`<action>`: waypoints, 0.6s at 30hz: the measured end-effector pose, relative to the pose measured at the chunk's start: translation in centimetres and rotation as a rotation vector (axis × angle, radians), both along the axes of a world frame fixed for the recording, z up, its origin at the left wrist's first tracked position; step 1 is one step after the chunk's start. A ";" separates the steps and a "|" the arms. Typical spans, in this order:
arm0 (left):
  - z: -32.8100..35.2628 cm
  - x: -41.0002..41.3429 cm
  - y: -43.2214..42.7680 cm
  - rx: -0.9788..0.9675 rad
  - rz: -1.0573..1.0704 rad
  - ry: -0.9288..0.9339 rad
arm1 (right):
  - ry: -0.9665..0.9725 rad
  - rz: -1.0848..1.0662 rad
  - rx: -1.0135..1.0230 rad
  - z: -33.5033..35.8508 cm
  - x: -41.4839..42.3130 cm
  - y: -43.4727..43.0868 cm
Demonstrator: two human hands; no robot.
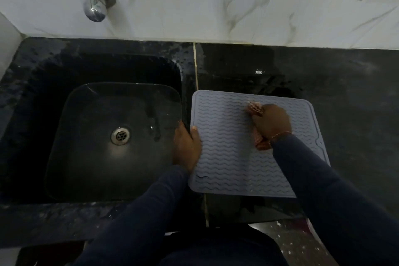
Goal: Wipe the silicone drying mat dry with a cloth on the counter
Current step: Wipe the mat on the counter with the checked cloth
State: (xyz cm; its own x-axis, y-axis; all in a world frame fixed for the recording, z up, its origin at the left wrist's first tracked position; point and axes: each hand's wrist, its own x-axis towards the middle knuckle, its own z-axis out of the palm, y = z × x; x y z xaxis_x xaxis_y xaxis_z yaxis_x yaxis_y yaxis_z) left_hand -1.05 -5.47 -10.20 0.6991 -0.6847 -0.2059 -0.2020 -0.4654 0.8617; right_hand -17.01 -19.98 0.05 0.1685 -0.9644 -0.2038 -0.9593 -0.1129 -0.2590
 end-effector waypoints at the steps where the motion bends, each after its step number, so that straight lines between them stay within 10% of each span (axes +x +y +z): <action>1: 0.1 -0.1 -0.1 0.021 0.015 -0.010 | 0.045 -0.014 -0.012 -0.3 0.1 0.7; 9: -0.5 0.1 -0.1 -0.012 0.010 -0.001 | -0.175 0.446 0.128 -0.8 10.1 5.9; 18: -0.2 -0.1 -0.1 0.022 0.008 -0.015 | -0.093 0.170 0.050 -0.6 4.5 6.1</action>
